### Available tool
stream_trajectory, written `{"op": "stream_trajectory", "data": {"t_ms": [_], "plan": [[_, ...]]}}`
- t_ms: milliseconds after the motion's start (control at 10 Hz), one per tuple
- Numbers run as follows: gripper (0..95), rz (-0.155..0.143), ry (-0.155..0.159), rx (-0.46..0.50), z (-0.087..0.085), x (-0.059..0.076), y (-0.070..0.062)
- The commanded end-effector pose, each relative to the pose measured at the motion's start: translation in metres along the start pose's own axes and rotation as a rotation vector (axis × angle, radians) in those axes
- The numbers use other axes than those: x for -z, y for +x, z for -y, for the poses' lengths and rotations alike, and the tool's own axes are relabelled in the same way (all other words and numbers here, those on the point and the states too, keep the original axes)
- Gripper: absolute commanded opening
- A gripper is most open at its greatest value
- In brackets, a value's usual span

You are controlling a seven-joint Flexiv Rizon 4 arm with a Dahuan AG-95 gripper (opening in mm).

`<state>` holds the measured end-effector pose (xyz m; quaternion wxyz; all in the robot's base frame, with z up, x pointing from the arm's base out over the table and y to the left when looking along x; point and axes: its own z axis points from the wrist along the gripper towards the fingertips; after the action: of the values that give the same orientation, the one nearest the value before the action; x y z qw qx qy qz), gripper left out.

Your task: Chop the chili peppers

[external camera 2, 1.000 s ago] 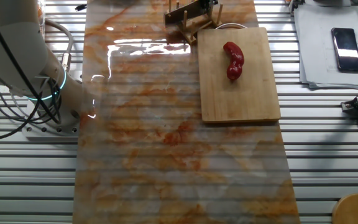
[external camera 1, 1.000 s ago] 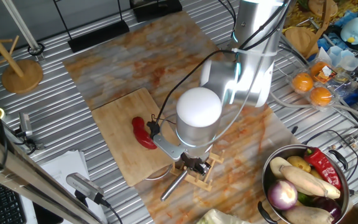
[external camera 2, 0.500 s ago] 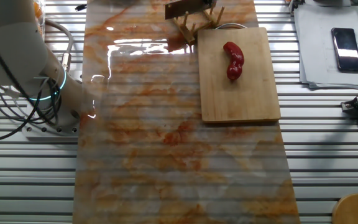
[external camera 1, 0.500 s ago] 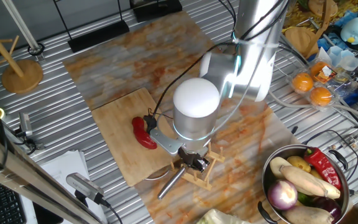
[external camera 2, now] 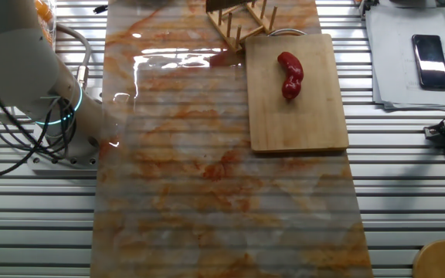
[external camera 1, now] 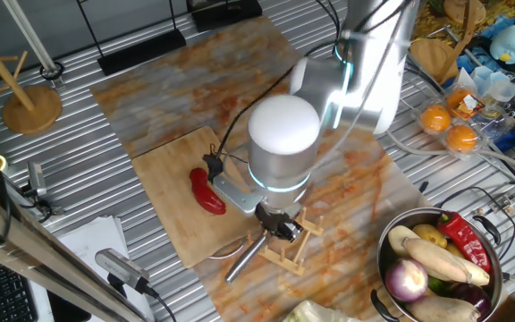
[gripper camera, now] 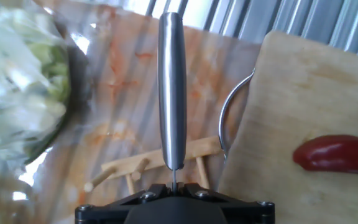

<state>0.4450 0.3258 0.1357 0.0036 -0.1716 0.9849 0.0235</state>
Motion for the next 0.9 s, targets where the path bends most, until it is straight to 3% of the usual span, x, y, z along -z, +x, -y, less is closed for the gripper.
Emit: {"op": "stream_trajectory", "data": {"t_ms": [100,400,700,900], "plan": [[0.0,0.001,0.001,0.023,0.013,0.027,0.004],[0.0,0.010,0.009,0.095,0.049,0.050,0.010],[0.0,0.014,0.010,0.124,0.089,0.069,-0.002],[0.0,0.020,0.014,0.136,0.110,0.071,-0.015]]}}
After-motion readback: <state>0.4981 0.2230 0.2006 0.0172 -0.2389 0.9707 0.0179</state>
